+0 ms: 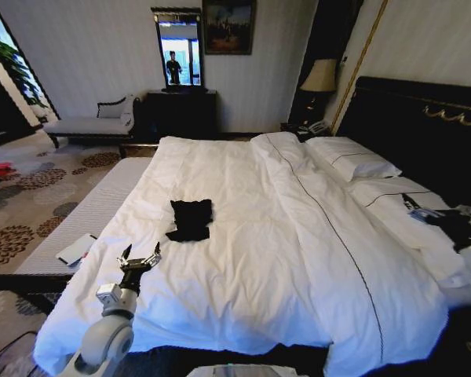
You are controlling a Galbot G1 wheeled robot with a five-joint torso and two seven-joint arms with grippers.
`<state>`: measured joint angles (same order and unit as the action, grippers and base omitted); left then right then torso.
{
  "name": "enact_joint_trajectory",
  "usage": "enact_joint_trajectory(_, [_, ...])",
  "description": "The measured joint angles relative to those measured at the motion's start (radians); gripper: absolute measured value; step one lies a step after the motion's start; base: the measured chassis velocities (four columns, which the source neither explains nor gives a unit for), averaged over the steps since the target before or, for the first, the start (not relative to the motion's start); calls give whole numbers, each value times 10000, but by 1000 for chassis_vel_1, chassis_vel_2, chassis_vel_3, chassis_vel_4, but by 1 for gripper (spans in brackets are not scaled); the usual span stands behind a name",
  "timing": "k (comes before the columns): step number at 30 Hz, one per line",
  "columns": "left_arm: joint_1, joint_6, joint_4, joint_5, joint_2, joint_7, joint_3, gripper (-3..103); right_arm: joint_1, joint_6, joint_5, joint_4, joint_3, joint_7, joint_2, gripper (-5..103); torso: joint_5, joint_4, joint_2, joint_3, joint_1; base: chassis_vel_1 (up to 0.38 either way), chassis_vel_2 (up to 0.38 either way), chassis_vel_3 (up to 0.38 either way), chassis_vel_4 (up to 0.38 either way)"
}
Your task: Fold the clothes on the bed.
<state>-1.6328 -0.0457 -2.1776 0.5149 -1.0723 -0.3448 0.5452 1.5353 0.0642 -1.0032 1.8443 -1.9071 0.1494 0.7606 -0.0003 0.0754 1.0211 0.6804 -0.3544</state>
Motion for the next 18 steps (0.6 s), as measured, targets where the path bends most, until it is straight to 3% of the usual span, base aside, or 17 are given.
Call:
enact_joint_trajectory(3, [-22, -180, -28, 69, -63, -41, -63, 100, -38, 125, 448, 667, -249, -457, 789, 100, 3, 1, 0, -1, 0, 0, 0, 0, 0])
enact_joint_trajectory(11, [94, -281, 25, 191, -168, -67, -151, 100, -149, -174, 1849, 2245, -974, -765, 2814, 100, 0, 1, 0, -1, 1, 0, 0, 0, 0])
enact_joint_trajectory(18, [1, -276, 13, 225, -162, -58, -62, 100, -158, -587, 3344, 2459, -1615, -752, 3784, 100, 2, 1, 0, -1, 0, 0, 0, 0, 0])
